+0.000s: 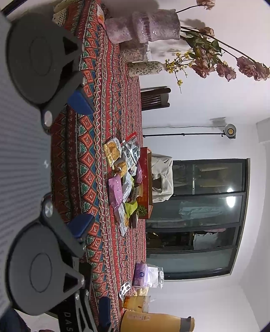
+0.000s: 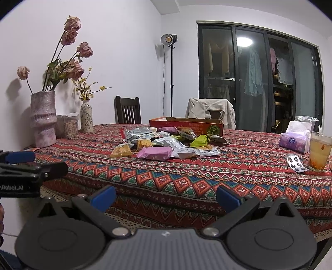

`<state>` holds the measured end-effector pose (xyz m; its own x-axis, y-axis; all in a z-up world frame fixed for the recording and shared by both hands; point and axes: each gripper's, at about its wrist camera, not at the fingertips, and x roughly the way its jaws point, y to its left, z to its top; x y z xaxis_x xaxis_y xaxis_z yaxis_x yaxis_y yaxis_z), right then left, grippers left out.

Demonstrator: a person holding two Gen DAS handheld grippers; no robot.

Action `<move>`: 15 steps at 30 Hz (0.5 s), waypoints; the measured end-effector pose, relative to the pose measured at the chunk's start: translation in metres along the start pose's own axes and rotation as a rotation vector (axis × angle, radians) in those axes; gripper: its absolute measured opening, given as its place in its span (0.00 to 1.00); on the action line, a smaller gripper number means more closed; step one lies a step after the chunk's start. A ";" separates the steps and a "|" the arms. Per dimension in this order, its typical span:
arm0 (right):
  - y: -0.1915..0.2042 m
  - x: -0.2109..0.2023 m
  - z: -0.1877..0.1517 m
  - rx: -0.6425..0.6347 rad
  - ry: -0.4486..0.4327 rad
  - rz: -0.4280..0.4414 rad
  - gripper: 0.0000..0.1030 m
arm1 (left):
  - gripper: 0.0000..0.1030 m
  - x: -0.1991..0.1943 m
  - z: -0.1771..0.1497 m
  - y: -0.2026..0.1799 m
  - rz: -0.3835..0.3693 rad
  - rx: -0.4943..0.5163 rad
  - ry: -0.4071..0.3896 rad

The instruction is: Organize snacks

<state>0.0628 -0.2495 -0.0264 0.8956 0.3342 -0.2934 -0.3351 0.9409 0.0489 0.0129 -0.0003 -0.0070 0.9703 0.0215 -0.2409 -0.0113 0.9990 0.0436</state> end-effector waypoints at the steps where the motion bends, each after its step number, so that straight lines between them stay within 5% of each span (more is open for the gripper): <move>1: 0.000 0.000 0.000 0.001 -0.004 0.000 1.00 | 1.00 0.000 0.000 0.001 0.002 -0.001 0.001; 15: -0.024 0.032 0.032 0.030 -0.094 -0.043 1.00 | 1.00 0.059 0.040 0.018 -0.008 -0.026 -0.011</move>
<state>0.1092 -0.2595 -0.0067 0.9330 0.2960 -0.2048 -0.2883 0.9552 0.0672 0.0793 0.0175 0.0180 0.9730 0.0134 -0.2306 -0.0099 0.9998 0.0165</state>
